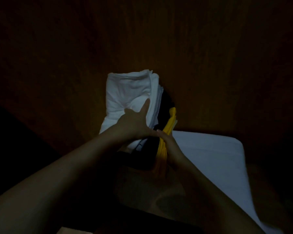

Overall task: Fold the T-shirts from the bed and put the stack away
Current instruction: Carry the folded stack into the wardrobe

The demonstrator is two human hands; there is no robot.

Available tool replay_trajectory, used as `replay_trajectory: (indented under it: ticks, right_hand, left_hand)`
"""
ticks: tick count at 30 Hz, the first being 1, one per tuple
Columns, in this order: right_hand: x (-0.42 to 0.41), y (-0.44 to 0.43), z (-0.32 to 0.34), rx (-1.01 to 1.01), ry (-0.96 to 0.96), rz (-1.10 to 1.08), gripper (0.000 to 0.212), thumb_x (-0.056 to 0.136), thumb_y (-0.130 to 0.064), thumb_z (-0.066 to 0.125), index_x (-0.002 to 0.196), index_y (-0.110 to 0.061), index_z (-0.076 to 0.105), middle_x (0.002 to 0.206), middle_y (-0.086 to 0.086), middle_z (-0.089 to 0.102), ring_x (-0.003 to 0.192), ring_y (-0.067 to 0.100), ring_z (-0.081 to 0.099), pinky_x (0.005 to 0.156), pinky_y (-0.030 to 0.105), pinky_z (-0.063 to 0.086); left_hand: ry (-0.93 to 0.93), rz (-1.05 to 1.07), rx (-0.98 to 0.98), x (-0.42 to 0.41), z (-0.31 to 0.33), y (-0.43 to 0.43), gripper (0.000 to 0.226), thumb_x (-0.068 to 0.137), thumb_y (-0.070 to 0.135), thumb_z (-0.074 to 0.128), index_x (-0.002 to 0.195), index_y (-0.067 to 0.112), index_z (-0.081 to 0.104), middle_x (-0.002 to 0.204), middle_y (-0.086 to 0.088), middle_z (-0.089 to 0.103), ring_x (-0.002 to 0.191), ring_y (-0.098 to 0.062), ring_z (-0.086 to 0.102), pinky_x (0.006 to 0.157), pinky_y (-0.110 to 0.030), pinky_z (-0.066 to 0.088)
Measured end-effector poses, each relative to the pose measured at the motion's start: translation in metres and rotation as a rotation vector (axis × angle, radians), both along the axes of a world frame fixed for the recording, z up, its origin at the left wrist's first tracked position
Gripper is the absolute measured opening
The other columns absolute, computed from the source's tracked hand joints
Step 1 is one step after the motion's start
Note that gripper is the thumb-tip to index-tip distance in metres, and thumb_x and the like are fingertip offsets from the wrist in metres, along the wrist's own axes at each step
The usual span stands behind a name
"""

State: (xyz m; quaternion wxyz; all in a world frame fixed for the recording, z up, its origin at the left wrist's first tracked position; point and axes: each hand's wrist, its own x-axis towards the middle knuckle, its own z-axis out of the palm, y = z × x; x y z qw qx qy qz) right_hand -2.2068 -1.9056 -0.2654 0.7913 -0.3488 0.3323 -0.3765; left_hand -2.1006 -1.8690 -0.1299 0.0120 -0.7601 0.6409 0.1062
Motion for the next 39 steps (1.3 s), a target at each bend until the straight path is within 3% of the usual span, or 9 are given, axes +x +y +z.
replay_trajectory:
  ticks: [5, 8, 10, 14, 17, 24, 32, 37, 39]
  right_hand:
    - [0.000, -0.014, -0.016, 0.133, -0.133, 0.034, 0.034, 0.091, -0.018, 0.052, 0.123, -0.010, 0.055, 0.102, 0.013, 0.071, 0.089, 0.025, 0.069, 0.071, 0.032, 0.056]
    - [-0.001, -0.009, -0.028, 0.265, -0.045, 0.079, 0.043, 0.092, -0.026, 0.048, 0.130, -0.007, 0.049, 0.117, 0.018, 0.064, 0.104, 0.029, 0.063, 0.071, 0.033, 0.054]
    - [-0.005, -0.007, -0.034, 0.304, -0.097, 0.091, 0.043, 0.084, -0.031, 0.057, 0.122, -0.011, 0.055, 0.106, 0.017, 0.069, 0.094, 0.030, 0.068, 0.068, 0.036, 0.056]
    - [-0.012, -0.007, -0.039, 0.249, -0.188, 0.115, 0.071, 0.072, -0.034, 0.076, 0.135, -0.014, 0.048, 0.127, 0.018, 0.059, 0.117, 0.033, 0.057, 0.104, 0.050, 0.040]
    - [-0.017, -0.006, -0.040, 0.250, -0.162, 0.159, 0.062, 0.081, -0.036, 0.065, 0.136, -0.014, 0.047, 0.131, 0.016, 0.056, 0.122, 0.031, 0.052, 0.110, 0.047, 0.033]
    - [-0.018, -0.001, -0.029, 0.206, -0.109, 0.189, 0.059, 0.085, -0.044, 0.056, 0.137, -0.016, 0.047, 0.133, 0.013, 0.055, 0.121, 0.028, 0.054, 0.107, 0.042, 0.037]
    - [-0.005, 0.016, -0.031, 0.333, -0.281, 0.035, 0.040, 0.096, -0.046, 0.035, 0.122, -0.022, 0.053, 0.128, 0.007, 0.055, 0.117, 0.024, 0.051, 0.108, 0.038, 0.033]
    - [-0.012, 0.023, -0.044, 0.325, -0.242, 0.100, 0.052, 0.093, -0.043, 0.049, 0.136, -0.014, 0.047, 0.137, 0.014, 0.052, 0.125, 0.030, 0.049, 0.108, 0.042, 0.035]
    - [-0.013, 0.021, -0.045, 0.270, -0.308, 0.086, 0.055, 0.090, -0.041, 0.056, 0.137, -0.015, 0.047, 0.138, 0.014, 0.051, 0.128, 0.031, 0.046, 0.113, 0.046, 0.029]
  left_hand:
    - [-0.084, 0.054, -0.010, -0.005, -0.029, -0.006, 0.123, 0.065, 0.073, 0.060, 0.143, 0.029, -0.024, 0.148, -0.038, -0.002, 0.138, -0.044, 0.014, 0.110, -0.050, 0.027]
    - [-0.048, 0.000, -0.055, 0.006, -0.043, -0.002, 0.111, 0.065, 0.086, 0.037, 0.147, 0.031, -0.013, 0.153, -0.026, 0.008, 0.139, -0.036, 0.020, 0.110, -0.041, 0.026]
    - [-0.066, -0.022, -0.143, 0.017, -0.046, 0.001, 0.091, 0.078, 0.075, 0.037, 0.149, 0.031, 0.000, 0.153, -0.019, 0.021, 0.137, -0.029, 0.029, 0.106, -0.036, 0.030]
    - [0.030, -0.037, -0.210, 0.034, -0.034, 0.003, 0.064, 0.093, 0.059, 0.026, 0.148, 0.030, 0.015, 0.149, -0.006, 0.035, 0.133, -0.021, 0.037, 0.102, -0.033, 0.031]
    - [0.100, -0.057, -0.320, 0.045, -0.033, 0.013, 0.049, 0.099, 0.041, 0.030, 0.146, 0.028, 0.026, 0.142, -0.008, 0.045, 0.123, -0.025, 0.046, 0.094, -0.030, 0.034]
    - [-0.207, 0.054, -0.276, 0.050, -0.067, 0.016, 0.053, 0.096, 0.049, 0.024, 0.147, 0.042, 0.009, 0.143, -0.001, 0.031, 0.127, -0.024, 0.032, 0.098, -0.046, 0.029]
    - [0.012, 0.082, -0.263, 0.043, -0.051, -0.002, 0.047, 0.096, 0.052, 0.022, 0.143, 0.046, 0.021, 0.147, -0.007, 0.028, 0.135, -0.026, 0.024, 0.111, -0.056, 0.014]
    - [-0.132, -0.018, -0.350, 0.041, -0.084, 0.019, 0.060, 0.087, 0.056, 0.018, 0.138, 0.036, 0.042, 0.128, -0.018, 0.053, 0.113, -0.037, 0.053, 0.091, -0.066, 0.038]
    - [-0.110, 0.012, -0.317, 0.046, -0.080, 0.019, 0.065, 0.084, 0.060, 0.011, 0.141, 0.040, 0.034, 0.135, -0.013, 0.047, 0.120, -0.034, 0.045, 0.096, -0.060, 0.036]
